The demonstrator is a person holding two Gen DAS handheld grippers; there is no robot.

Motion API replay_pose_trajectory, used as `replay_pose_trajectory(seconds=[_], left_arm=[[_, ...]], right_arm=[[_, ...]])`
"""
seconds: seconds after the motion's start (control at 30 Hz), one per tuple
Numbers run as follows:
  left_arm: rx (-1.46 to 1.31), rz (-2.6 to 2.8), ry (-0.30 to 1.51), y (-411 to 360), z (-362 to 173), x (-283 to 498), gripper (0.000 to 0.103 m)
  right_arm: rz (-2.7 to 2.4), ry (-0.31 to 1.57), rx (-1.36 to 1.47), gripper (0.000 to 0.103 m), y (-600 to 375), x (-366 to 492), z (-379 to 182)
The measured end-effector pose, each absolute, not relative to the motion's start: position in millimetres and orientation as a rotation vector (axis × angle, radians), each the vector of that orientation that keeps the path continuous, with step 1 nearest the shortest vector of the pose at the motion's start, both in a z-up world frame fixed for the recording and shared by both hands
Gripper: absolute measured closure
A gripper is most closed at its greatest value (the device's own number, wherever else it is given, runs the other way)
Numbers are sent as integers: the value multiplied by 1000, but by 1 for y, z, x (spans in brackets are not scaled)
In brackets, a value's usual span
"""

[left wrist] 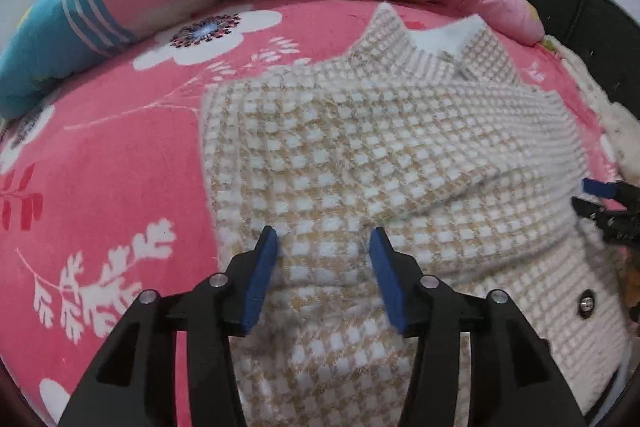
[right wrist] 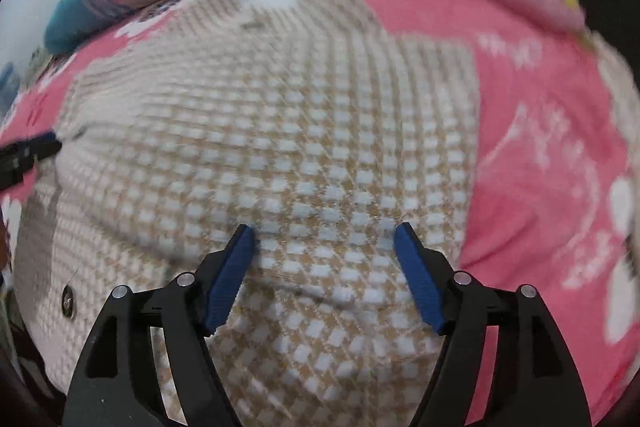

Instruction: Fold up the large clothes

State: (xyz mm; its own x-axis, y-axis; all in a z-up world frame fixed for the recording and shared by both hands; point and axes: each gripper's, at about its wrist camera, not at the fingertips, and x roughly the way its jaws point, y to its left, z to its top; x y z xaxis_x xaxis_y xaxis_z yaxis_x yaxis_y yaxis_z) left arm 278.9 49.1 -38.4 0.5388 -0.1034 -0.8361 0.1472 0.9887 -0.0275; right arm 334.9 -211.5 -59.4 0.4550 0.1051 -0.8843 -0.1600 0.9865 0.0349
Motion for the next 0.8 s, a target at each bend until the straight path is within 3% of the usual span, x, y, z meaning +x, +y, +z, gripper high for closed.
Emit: replay_pose_trajectory(seconds=[0.13,0.2,0.37,0.47,0.63,0.8], left_arm=[[-9,-164,934,52,-5,241,48],[11,-141,897,52,6,217,37],[40,-114,895,42,4,145,24],[55,-113,902,32,-13,116,15],[98,-40,963,19,-58,111,12],[72,-32,935,24,-61,106,6]], right_arm=[[181,1005,-20,34,-210,289,-16],[162,976,-26,24,-210,251,-3],[161,1042,-2,18,-207,183,-17],[141,1057,-18,8,-202,160,-33],[104,1074,-69,8,-191,155,-66],[102,1054,-54,8,-192,146,-67]])
